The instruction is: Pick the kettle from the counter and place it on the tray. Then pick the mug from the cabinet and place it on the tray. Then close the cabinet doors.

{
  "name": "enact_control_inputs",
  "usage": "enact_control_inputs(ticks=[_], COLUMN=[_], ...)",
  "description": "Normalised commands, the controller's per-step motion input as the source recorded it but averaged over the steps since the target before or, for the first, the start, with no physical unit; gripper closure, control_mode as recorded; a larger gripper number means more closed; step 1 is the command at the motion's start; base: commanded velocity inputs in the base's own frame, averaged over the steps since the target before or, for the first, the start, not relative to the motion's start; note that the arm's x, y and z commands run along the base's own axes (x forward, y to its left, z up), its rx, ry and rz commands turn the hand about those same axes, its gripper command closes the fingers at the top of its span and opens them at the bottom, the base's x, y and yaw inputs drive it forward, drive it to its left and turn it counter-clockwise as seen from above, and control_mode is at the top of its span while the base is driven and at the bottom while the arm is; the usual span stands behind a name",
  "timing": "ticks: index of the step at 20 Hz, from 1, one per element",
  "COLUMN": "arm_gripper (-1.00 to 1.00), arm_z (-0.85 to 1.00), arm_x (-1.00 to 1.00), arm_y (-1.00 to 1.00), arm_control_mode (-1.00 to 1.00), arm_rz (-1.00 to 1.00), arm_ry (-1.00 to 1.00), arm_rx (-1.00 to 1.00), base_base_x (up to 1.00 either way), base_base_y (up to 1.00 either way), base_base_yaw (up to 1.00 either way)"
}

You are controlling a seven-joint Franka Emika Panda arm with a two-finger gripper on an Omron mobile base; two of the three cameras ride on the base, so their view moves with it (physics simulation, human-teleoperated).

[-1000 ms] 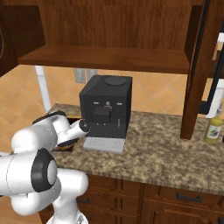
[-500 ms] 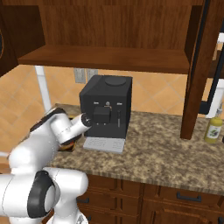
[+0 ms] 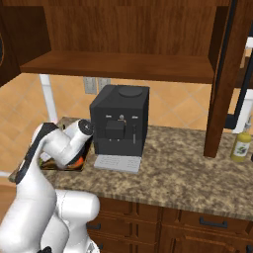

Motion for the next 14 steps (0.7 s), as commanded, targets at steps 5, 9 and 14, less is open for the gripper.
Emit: enact_control_inputs(ticks=[5, 9, 14], arm_gripper=[-1.00, -1.00, -1.00], arm_z=[0.59, 0.58, 0.54], arm_x=[-0.62, -0.54, -0.44], arm_y=[0.16, 0.09, 0.03], arm_control_mode=[-1.00, -1.00, -1.00], arm_rz=[0.21, 0.21, 0.13], arm_ry=[-0.21, -0.12, -0.04], arm_rx=[-0.08, -0.04, -0.01], base_base_x=[0.00, 0.00, 0.00], base_base_y=[0.00, 0.00, 0.00], base_base_yaw=[0.00, 0.00, 0.00])
